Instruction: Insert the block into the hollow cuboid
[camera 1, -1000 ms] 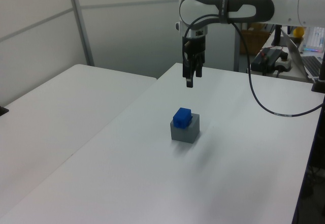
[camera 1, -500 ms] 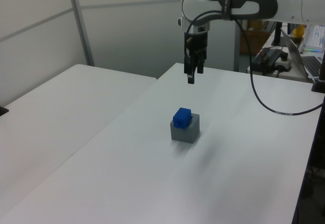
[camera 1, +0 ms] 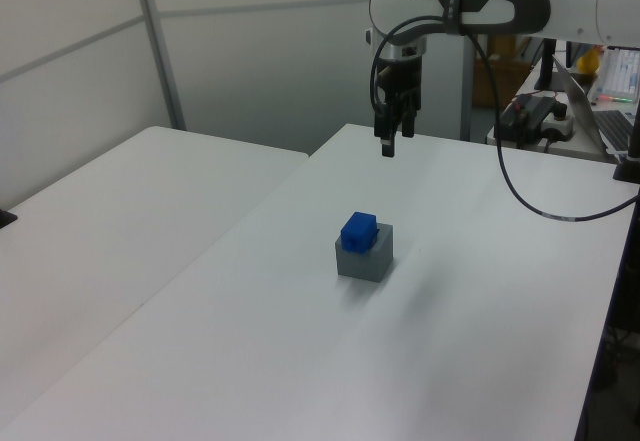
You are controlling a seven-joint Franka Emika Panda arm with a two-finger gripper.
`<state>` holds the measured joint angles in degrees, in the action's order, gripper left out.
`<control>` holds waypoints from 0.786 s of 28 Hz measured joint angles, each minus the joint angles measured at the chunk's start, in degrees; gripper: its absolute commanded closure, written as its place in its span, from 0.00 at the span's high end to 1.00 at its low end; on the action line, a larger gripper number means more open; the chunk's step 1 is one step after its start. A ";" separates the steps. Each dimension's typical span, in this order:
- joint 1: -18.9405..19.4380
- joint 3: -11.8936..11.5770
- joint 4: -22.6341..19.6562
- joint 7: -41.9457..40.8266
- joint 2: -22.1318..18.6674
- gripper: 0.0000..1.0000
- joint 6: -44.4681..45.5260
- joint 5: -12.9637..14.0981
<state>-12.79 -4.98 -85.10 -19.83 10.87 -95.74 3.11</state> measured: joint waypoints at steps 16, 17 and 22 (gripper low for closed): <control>-0.03 -0.89 0.00 -0.02 0.00 1.00 0.00 0.00; -0.03 -0.92 0.00 -0.02 0.00 1.00 0.00 0.00; -0.02 -0.93 0.00 -0.02 0.00 1.00 0.00 0.00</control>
<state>-12.81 -5.91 -85.10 -19.85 10.87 -95.74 3.11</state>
